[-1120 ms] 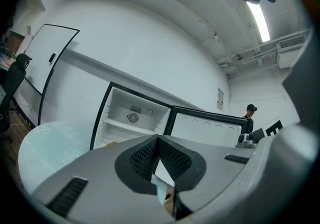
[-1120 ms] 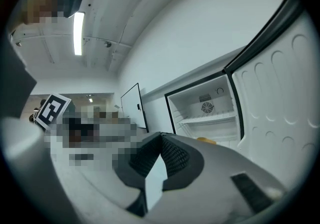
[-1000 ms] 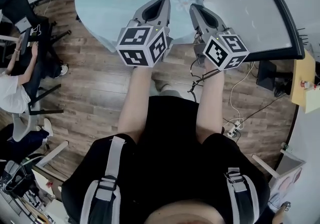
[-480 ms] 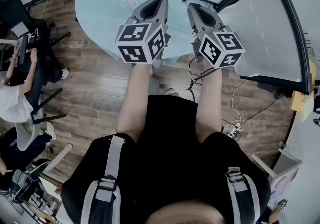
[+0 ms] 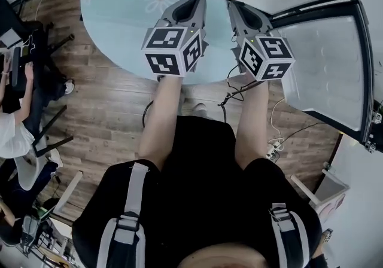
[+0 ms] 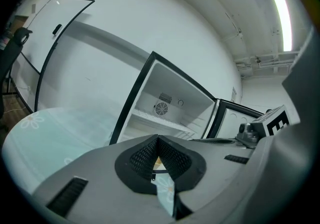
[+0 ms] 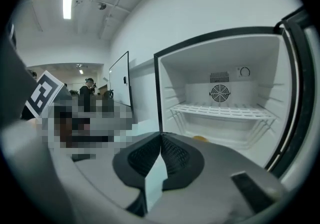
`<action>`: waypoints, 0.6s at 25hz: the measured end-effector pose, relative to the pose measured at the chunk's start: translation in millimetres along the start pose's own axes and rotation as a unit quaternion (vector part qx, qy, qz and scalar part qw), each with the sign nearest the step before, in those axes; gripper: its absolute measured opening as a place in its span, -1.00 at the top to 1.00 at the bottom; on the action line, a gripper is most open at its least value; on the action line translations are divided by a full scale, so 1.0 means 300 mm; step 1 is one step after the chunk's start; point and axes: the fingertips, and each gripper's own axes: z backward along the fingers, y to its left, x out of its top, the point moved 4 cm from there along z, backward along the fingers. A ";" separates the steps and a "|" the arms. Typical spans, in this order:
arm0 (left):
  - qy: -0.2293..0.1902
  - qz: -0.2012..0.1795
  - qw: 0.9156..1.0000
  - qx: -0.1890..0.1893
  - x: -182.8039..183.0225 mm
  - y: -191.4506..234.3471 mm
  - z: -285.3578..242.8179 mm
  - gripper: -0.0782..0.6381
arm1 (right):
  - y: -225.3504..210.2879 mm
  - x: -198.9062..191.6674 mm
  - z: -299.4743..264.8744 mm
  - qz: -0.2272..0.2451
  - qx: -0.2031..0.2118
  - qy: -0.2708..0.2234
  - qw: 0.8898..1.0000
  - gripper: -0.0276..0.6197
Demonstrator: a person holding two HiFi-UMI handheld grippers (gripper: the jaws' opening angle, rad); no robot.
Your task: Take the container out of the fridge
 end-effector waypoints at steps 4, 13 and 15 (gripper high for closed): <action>0.018 0.015 1.000 0.000 -0.052 0.071 -0.057 0.78 | -0.007 -0.023 -0.077 0.026 -0.004 0.020 0.999 0.89; 0.055 0.029 0.998 -0.007 -0.126 0.163 -0.180 0.78 | -0.085 -0.073 -0.230 0.049 -0.034 0.061 0.996 0.76; 0.062 0.031 0.998 -0.006 -0.140 0.178 -0.208 0.78 | -0.113 -0.096 -0.267 0.064 -0.039 0.076 0.994 0.76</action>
